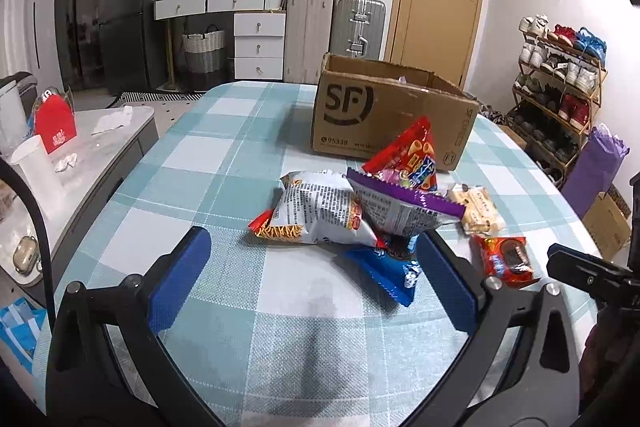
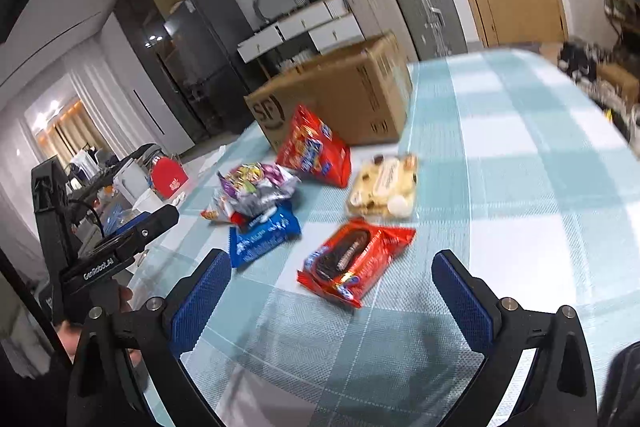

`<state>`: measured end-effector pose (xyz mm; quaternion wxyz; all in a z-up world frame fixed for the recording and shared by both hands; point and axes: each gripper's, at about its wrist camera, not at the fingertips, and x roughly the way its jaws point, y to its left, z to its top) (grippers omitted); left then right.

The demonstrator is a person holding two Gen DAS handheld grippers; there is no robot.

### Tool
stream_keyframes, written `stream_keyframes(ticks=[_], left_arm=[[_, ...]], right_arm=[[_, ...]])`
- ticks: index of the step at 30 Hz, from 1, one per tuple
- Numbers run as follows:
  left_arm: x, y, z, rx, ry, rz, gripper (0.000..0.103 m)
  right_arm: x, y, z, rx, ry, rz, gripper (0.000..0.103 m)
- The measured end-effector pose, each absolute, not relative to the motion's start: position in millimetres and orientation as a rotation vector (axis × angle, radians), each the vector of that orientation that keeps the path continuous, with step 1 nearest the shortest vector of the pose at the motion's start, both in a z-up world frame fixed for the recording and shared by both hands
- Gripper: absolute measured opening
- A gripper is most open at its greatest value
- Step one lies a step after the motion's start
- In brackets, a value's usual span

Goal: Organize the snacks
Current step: 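Grasp a red wafer bag with the right gripper while the left gripper grasps a white chip bag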

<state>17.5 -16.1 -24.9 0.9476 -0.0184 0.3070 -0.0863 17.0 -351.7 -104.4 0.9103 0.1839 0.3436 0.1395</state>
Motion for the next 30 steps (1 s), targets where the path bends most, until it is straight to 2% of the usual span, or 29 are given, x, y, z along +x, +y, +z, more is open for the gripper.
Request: stream_keyframes(ticks=[13,15,16,20,25,28,30], left_arm=[[39,-15,-42,-0.087,0.676,-0.21,0.103],[41,-15,-44,-0.085,0.684,-0.209,0.103],[43,-15,-45,-0.089,0.691,-0.214,0.103],[51,-14,-51,-0.106,0.727,-0.22,0.103],[59,-16,-58,-0.116,0.765,-0.242,0.103],[61,-16,-60,-0.128,0.771,-0.258,0.103],[62,-15,-60,-0.135,0.772,-0.258,0.103]], right_arm=[[49,-333,-119,0.324,0.815,0.259,0.101],[54,-327,-120,0.299,0.835,0.251,0.095],[56,-324,-122,0.289,0.849,0.249,0.088],[61,-314,-122,0.253,0.859,0.228,0.083],[62,-307,-123,0.224,0.866,0.219,0.068],[63,-308,-125,0.232,0.869,0.232,0.053],[64,-307,-125,0.23,0.869,0.233,0.053]])
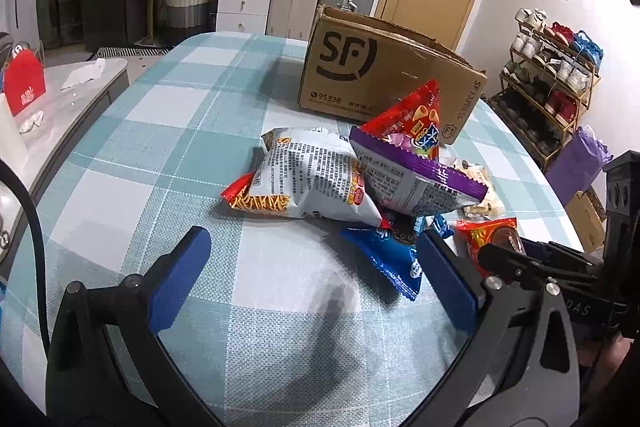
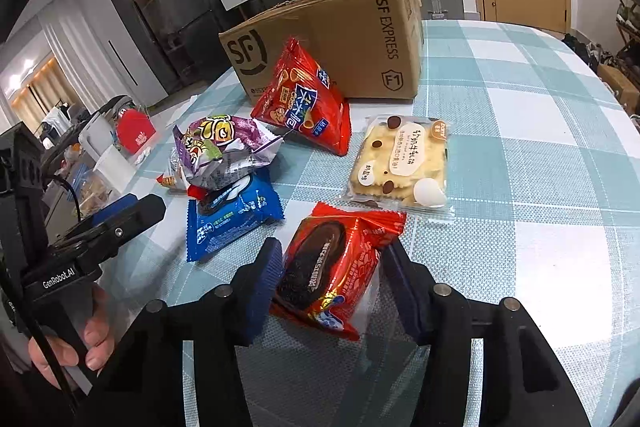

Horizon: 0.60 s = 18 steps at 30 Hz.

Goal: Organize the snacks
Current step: 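Grasp a red wafer bag with the right gripper while the left gripper grasps a white chip bag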

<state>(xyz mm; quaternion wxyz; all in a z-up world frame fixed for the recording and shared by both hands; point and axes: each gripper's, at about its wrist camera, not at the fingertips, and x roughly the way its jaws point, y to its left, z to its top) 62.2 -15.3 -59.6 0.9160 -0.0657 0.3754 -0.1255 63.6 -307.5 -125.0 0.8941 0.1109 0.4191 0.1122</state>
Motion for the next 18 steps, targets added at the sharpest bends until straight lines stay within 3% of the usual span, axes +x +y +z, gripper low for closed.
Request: stream_keyframes(ticks=[13,18], left_arm=[[61,-9,-61,-0.179,0.766,-0.273,0.102],[62,-6,-62,-0.196,0.769,-0.273,0.102]], right_arm=[[56,-320,-125,0.333,0.84,0.289,0.036],[52,-320,-123,0.326,0.841,0.288,0.035]])
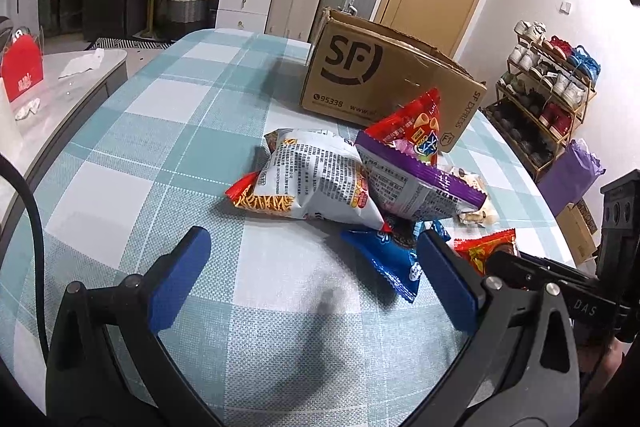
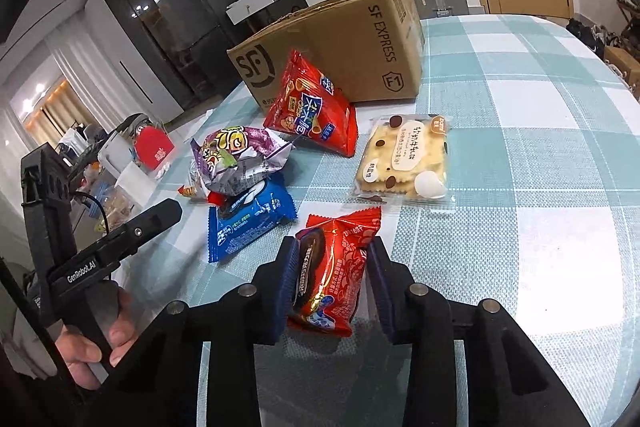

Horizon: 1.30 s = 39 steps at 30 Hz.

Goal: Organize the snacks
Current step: 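Grasp a red wafer bag with the right gripper while the left gripper grasps a white chip bag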

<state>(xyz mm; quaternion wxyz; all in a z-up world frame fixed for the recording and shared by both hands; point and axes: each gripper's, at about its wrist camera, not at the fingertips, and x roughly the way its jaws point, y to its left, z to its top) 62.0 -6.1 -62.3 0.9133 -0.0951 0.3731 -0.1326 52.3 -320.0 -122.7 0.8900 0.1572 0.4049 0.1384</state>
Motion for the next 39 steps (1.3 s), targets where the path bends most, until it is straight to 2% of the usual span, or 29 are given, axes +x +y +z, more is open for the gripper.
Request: stream_keyframes(ticks=[4,28,39], left_arm=[[63,-3,-64,-0.214,0.775,-0.27,0.102],[70,2,-69,-0.242,0.791,-0.249,0.102],[119,-4,-59,-0.212,0.883,-0.254,0.102]], right_arm=[[50,-321,-119,0.328,0.832,0.288,0.03],[42,-354,-116,0.417,0.784,0.312,0.025],[48,-361,-122,0.446,0.768,0.34,0.024]])
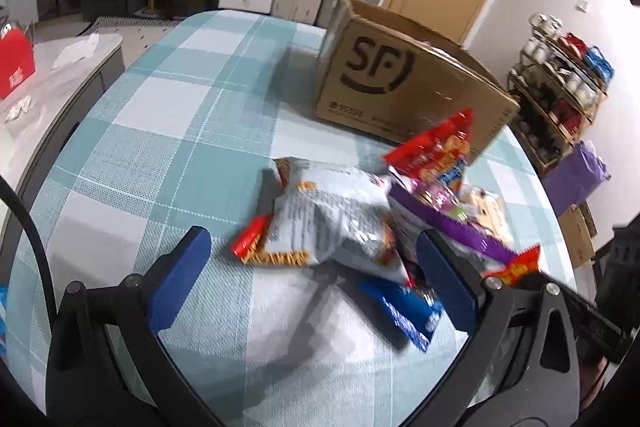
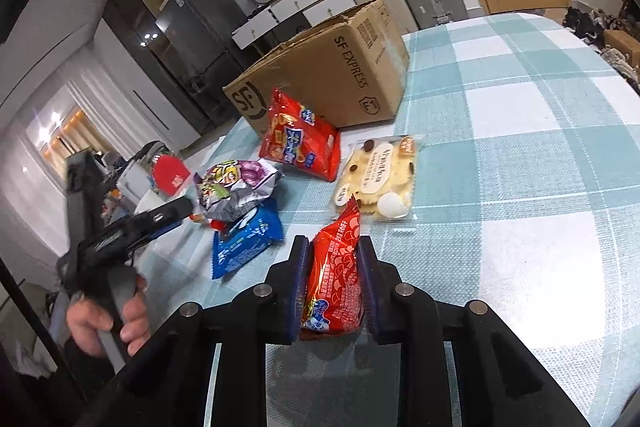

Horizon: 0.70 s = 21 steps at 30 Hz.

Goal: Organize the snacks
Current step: 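Grasp a red wafer bag with the right gripper while the left gripper grasps a white chip bag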

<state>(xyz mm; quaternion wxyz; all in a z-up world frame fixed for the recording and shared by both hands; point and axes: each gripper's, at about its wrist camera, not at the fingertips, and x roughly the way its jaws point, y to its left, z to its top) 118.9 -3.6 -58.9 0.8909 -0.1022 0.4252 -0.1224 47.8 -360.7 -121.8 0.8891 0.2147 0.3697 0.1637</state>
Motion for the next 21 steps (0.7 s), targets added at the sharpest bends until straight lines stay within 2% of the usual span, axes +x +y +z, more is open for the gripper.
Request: stream_keyframes(ticks=[9,11,13,17,19,21], left_arm=[[143,-23,-67,-0.102,0.926,-0.253,0.1],[147,-24,-70,-0.097,0.935,-0.267,0.095],[151,-25,-74,-0.083,0.951,-0.285,0.084],[149,-29,-75,-0.052,0.939,-0.316,0.075],[145,-32,-73,-0.025,0.929,-0.32,0.066],[143,-32,-71,-0.02,0.927,-0.315,0.064]], right_arm=[[48,-372,-128,0.528,0.758,0.378,0.024],[48,-374,-128,0.535,0.758,0.385,0.024],[48,-375,-129,0.542,0.754,0.388,0.024],[47,-375,-128,0.546,0.75,0.393,0.024],[47,-375,-129,0.55,0.75,0.393,0.024],[46,-376,-129,0.556,0.748,0.388,0.024]])
